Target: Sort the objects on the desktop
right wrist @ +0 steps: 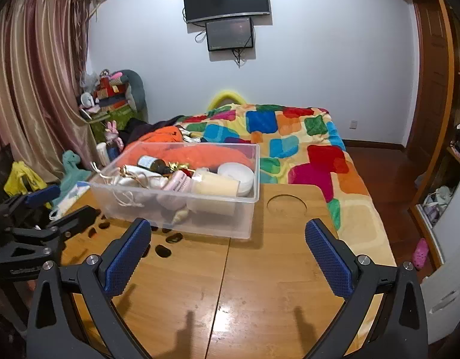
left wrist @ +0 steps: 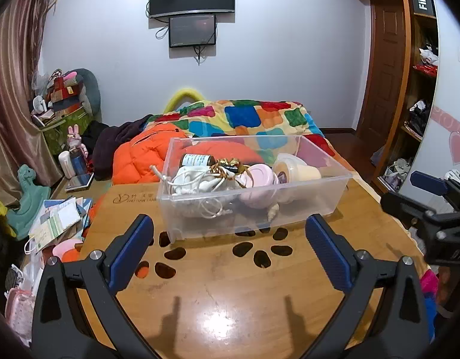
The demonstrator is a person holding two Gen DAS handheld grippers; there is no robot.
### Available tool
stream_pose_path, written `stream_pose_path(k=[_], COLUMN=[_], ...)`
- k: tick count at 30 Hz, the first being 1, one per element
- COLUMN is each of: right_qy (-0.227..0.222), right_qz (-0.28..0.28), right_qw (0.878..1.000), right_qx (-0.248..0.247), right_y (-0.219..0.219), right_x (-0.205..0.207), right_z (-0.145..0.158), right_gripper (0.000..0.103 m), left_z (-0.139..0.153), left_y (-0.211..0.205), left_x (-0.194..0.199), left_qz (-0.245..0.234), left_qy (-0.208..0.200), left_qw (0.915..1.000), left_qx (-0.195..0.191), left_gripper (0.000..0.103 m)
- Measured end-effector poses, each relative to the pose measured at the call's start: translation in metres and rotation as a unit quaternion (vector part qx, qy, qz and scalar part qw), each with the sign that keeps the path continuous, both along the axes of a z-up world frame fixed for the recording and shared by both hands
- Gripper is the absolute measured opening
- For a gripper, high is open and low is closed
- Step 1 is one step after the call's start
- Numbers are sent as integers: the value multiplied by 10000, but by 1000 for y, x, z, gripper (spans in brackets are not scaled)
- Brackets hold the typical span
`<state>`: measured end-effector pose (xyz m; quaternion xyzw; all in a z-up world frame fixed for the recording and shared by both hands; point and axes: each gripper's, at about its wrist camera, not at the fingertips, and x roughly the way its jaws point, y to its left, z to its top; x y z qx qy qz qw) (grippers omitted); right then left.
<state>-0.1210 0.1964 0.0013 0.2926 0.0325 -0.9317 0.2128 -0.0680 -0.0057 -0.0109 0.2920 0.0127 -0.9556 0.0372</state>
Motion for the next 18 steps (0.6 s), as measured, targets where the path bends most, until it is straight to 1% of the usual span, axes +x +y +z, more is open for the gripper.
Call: stream_pose_path(k=[4, 8, 12, 16, 18], right_qy=[116, 74, 50, 5, 7], right_qz=[102, 252, 294, 313, 299], right_qw=[9997, 9994, 9989, 9989, 9991], right_qx=[195, 222, 367, 340, 302], right_y=[-8, -15, -21, -21, -19], right_x=[8, 13, 15, 16, 17], right_z=[-6, -13, -22, -25, -25], right_gripper=[103, 103, 103, 103, 103], left_z=[-5, -10, -13, -13, -12], left_y=[3, 4, 4, 3, 4], left_x=[3, 5, 5, 8, 9], left_qz=[62, 115, 127, 102, 115], left_qy=[-39, -83, -109, -65, -48], left_qw=[10000, 9999, 9998, 9999, 9999], left_qx=[-48, -81, -46, 31, 7], left_gripper=[103, 103, 103, 103, 103])
